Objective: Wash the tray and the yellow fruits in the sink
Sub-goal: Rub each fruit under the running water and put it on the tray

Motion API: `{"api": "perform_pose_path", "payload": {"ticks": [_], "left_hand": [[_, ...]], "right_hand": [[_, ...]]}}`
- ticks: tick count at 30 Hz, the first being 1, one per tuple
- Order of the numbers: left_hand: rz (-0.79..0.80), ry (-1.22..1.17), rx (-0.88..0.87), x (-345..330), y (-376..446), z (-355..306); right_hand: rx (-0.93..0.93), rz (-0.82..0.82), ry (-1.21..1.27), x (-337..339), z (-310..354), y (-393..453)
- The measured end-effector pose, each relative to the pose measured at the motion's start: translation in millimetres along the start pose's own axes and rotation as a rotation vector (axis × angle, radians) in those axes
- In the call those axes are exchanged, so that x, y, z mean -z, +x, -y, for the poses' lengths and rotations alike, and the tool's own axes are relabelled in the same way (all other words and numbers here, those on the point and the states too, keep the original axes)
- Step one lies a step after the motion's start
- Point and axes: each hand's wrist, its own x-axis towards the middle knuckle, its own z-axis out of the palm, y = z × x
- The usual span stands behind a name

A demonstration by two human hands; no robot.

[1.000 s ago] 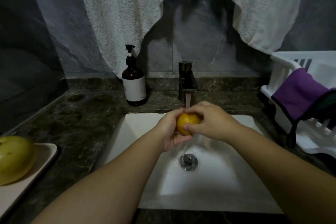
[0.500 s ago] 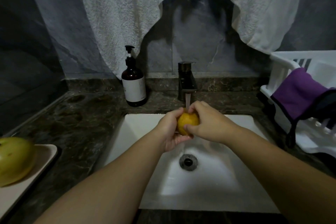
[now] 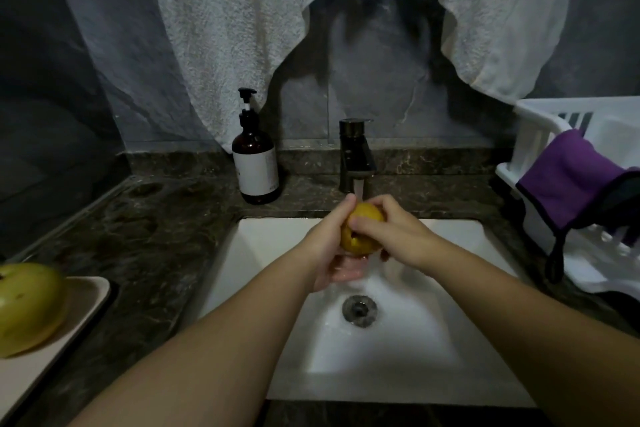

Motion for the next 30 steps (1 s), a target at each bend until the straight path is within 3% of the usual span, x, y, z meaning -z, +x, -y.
{"api": "perform_pose_path", "payload": {"ticks": [3, 5, 8, 13, 16, 20, 22, 24, 26, 28, 30], "left_hand": [[-0.038, 0.036, -0.057, 0, 2, 3], [-0.059, 0.063, -0.12, -3, 4, 5], [-0.094, 0.037, -0.155, -6, 9, 4], [-0.155, 0.041, -0.142, -6, 15, 6], [-0.141, 0.043, -0.145, -7, 17, 6], [-0.058, 0.05, -0.105, -2, 12, 6], [-0.051, 0.071, -0.121, -1, 10, 5], [-0.077, 0.045, -0.137, -2, 9, 3], [-0.086, -0.006, -0.144, -3, 8, 1], [-0.077, -0.037, -0.143, -3, 8, 0], [-0.064, -0.032, -0.144, -1, 8, 1]], "right_hand": [[-0.215, 0.09, 0.333, -5, 2, 1], [-0.308, 0.092, 0.406, -9, 5, 2], [-0.274, 0.043, 0.422, -15, 4, 6], [-0.263, 0.094, 0.496, -16, 2, 4], [-0.241, 0.058, 0.409, -17, 4, 4], [-0.255, 0.173, 0.504, -12, 5, 0], [-0.271, 0.201, 0.383, -6, 8, -3], [-0.255, 0.126, 0.083, 2, 14, -1], [-0.166, -0.063, -0.159, 10, 23, 7], [0.01, -0.29, -0.264, 19, 32, 14], [0.195, -0.413, -0.274, 28, 43, 17]]}}
